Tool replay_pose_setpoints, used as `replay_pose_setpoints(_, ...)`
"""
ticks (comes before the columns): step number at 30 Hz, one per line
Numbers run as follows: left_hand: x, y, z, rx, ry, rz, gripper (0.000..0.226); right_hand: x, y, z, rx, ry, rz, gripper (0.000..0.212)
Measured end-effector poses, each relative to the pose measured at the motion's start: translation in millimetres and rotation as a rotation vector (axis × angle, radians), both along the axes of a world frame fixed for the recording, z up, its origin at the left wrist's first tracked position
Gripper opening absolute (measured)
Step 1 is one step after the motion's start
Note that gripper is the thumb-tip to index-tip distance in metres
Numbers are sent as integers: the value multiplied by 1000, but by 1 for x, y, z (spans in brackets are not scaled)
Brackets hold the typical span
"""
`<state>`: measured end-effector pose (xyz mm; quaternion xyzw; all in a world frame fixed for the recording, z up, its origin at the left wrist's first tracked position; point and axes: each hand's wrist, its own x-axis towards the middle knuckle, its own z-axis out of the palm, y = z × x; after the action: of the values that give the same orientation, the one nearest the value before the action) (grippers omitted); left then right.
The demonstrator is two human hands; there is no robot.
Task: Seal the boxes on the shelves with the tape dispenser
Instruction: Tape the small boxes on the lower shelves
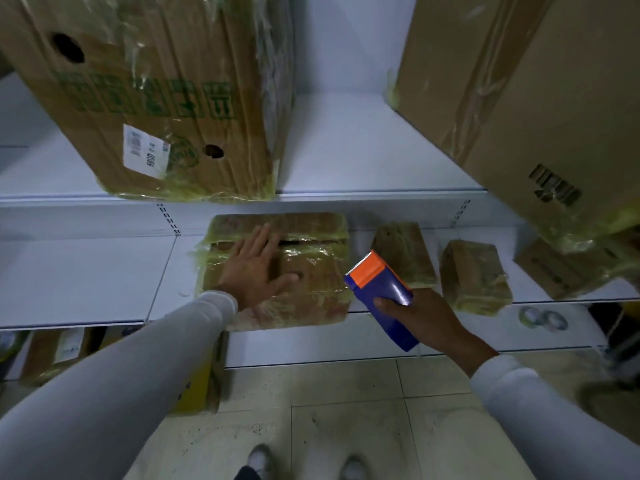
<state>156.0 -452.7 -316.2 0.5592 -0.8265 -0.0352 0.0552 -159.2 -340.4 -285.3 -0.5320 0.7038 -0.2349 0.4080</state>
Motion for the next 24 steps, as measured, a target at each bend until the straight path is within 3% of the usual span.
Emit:
replay_pose_setpoints(6, 5, -23, -24, 176, -70, -16, 81, 12, 1, 11, -15, -10, -58, 30)
replay_pose_setpoints(13, 18, -31, -20, 307, -27, -109, 76, 37, 3, 13, 6, -50, -25, 30)
replay_pose_setpoints(17, 25, -24, 8, 285, 197, -89, 63, 48, -4, 28, 3, -76, 89, 51)
replay_pose_setpoints(21, 41, 0, 39, 331, 451, -179, 38, 60, -18, 41, 17, -83, 238, 51)
replay_pose_setpoints(24, 49, 19, 54, 466, 591, -205, 35, 78, -30, 42, 49, -53, 343, 49)
